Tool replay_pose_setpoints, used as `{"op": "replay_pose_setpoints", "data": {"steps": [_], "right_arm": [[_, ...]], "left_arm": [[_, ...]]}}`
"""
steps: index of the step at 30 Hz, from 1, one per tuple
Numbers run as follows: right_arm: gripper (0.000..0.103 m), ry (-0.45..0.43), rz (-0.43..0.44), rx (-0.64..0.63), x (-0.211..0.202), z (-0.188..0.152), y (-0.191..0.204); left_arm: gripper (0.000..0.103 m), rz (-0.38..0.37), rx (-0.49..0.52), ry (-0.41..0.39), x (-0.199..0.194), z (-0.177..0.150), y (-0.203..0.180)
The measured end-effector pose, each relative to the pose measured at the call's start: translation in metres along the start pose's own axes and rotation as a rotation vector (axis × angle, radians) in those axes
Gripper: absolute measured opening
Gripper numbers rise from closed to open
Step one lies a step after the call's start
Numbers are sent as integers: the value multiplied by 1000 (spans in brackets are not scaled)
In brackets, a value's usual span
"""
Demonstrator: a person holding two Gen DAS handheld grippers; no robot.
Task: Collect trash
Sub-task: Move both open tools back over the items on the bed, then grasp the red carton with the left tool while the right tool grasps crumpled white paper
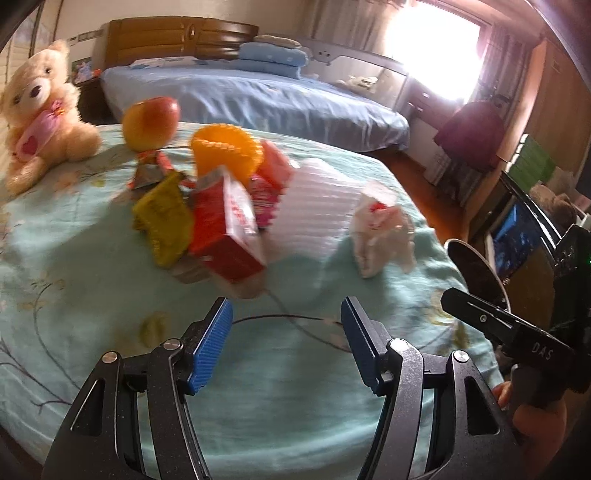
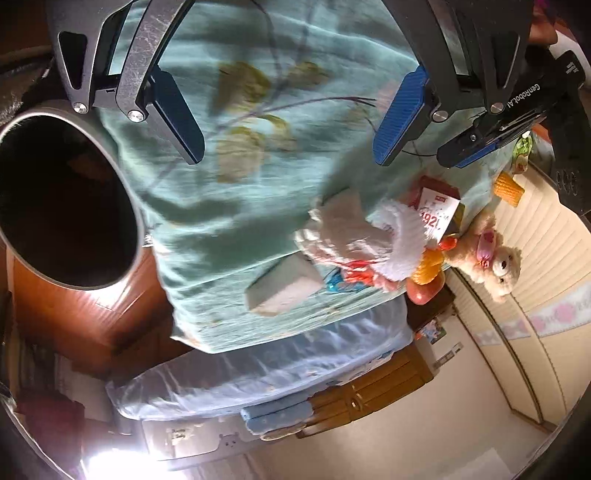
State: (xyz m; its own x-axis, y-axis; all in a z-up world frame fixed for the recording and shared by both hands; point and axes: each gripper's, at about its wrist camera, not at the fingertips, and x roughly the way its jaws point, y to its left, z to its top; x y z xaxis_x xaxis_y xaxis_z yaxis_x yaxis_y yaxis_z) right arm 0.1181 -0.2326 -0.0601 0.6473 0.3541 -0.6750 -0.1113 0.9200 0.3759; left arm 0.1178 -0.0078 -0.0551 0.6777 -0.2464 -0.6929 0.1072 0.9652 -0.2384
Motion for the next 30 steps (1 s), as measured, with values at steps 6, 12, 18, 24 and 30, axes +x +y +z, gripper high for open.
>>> {"op": "replay_pose_setpoints", "data": {"steps": [6, 12, 18, 24, 30], "right_arm": [[94, 13, 16, -24, 15, 7, 16], [94, 22, 20, -40, 29, 19, 25], [94, 38, 18, -58, 45, 31, 31], [94, 29, 14, -60, 55, 40, 31], [67, 32, 12, -69, 63, 42, 33]], "left_arm": [[63, 20, -32, 3, 3, 5, 20], [64, 15, -52, -4, 12, 21, 30], [64, 19, -66, 13, 28, 33, 36], [63, 25, -83, 4, 35, 39, 39], [35, 28, -57, 5, 37, 38, 32]]}}
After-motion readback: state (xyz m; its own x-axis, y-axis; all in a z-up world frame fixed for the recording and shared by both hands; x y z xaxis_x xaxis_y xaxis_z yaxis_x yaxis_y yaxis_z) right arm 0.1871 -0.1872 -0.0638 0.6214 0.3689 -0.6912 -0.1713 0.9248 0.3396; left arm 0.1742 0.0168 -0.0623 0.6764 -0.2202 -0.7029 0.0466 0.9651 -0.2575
